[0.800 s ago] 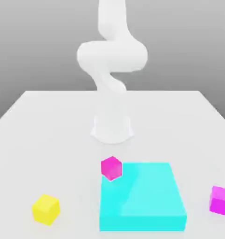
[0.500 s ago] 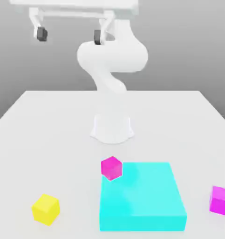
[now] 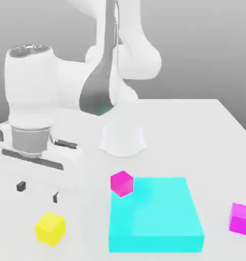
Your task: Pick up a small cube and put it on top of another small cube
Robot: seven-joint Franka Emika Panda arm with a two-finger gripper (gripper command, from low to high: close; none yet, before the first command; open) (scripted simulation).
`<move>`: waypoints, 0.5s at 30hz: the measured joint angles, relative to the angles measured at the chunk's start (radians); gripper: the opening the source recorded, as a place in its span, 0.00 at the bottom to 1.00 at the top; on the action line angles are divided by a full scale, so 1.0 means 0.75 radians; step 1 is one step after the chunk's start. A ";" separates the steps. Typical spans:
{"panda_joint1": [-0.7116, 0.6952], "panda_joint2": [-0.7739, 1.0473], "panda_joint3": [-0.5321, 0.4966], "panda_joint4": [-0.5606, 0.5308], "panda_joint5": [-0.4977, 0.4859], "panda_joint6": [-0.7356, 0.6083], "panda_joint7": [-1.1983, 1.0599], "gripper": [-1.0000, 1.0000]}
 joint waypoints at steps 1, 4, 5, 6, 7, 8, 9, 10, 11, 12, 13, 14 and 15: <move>-0.015 0.048 0.009 -0.003 0.024 0.028 -0.017 0.50; -0.048 0.193 0.042 0.015 0.064 0.135 -0.047 0.50; -0.057 0.241 0.053 0.023 0.073 0.174 -0.053 0.50; -0.067 0.289 0.063 0.032 0.078 0.212 -0.058 0.00; -0.067 0.289 0.063 0.032 0.078 0.212 -0.058 0.00; -0.067 0.289 0.063 0.032 0.078 0.212 -0.058 0.00; -0.067 0.289 0.063 0.032 0.077 0.212 -0.057 0.00; -0.067 0.289 0.064 0.032 0.076 0.212 -0.056 0.00; -0.067 0.289 0.064 0.032 0.076 0.212 -0.056 0.00; -0.072 0.313 0.069 0.036 0.078 0.231 -0.058 0.00; -0.072 0.301 0.068 0.034 0.077 0.221 -0.057 0.00; -0.069 0.270 0.064 0.028 0.072 0.197 -0.052 0.00; -0.065 0.231 0.058 0.020 0.064 0.165 -0.046 0.00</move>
